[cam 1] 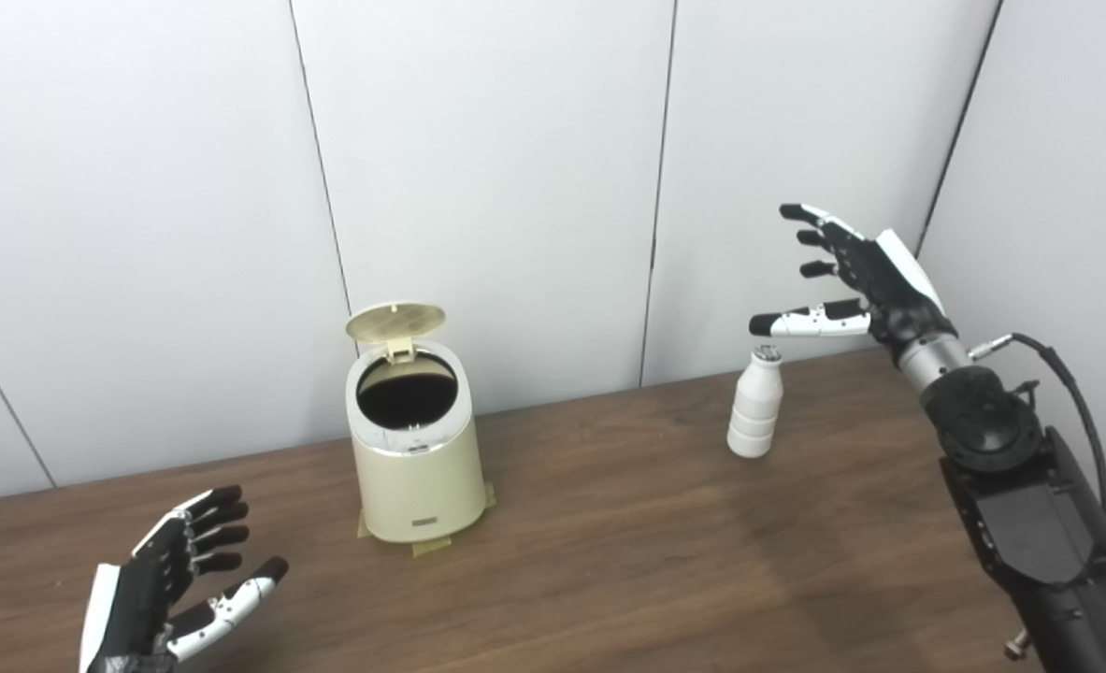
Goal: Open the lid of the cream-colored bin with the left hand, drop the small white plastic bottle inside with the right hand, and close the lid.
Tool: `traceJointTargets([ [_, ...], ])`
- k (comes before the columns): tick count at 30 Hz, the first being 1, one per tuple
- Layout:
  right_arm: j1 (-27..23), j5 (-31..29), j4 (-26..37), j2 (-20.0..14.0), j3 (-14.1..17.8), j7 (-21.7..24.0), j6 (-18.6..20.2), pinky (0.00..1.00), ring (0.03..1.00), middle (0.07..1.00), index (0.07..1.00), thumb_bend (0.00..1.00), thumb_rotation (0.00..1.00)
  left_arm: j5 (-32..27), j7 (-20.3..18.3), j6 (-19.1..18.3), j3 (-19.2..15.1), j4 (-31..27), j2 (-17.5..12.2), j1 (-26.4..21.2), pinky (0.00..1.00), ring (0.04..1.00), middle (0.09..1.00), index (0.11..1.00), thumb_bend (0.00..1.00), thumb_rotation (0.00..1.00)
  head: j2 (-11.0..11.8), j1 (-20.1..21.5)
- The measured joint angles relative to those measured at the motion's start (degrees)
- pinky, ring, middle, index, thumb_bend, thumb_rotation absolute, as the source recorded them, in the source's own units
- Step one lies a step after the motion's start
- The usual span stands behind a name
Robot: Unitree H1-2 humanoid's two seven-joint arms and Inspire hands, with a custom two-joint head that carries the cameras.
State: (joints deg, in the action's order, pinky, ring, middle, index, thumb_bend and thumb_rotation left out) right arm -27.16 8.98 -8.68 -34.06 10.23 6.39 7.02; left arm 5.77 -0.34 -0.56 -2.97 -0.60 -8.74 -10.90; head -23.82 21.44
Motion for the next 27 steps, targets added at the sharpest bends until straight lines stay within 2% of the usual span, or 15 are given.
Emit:
traceJointTargets([
  [6,2.5,-2.4,-0.2,0.2,0.1,1.4,4.0,0.81,0.937,0.999,0.968,0.86,0.18,0.0,0.0,0.0,0.0,0.0,-0.3,0.0,0.65,0.723,0.753,0.784,0.65,0.0,-0.2,0.1],
  [9,2.7,-3.6,-1.1,0.6,0.2,1.6,4.2,0.83,0.937,0.988,0.978,0.85,0.16,0.0,-0.1,0.0,0.1,0.0,-0.2,0.0,0.65,0.723,0.757,0.785,0.65,0.0,-0.3,0.1],
  [14,4.1,-3.6,-3.8,1.3,-0.6,1.6,4.1,0.88,0.932,0.98,0.997,0.78,0.14,0.0,-0.1,0.0,0.1,0.0,-0.3,0.0,0.66,0.725,0.759,0.787,0.65,0.0,-0.4,0.1],
  [18,4.9,-4.7,-6.1,1.8,-0.5,1.6,3.6,0.86,0.954,0.997,1.0,0.85,0.21,0.0,-0.2,0.0,0.1,0.0,-0.5,0.0,0.65,0.716,0.753,0.776,0.66,0.0,-0.7,-0.3],
  [21,5.0,-5.3,-7.6,2.3,-0.3,1.5,3.5,0.9,0.945,0.996,1.0,0.82,0.19,-0.1,-0.3,0.0,0.1,0.0,-0.5,0.0,0.64,0.715,0.751,0.772,0.66,0.0,-0.8,-0.3],
  [27,5.1,-5.7,-11.4,4.9,0.3,-0.2,1.0,0.87,0.918,0.969,0.976,0.83,0.15,-0.2,-0.4,-0.1,0.1,-0.1,-0.5,0.0,0.64,0.709,0.742,0.77,0.65,0.0,-1.1,-0.3],
])
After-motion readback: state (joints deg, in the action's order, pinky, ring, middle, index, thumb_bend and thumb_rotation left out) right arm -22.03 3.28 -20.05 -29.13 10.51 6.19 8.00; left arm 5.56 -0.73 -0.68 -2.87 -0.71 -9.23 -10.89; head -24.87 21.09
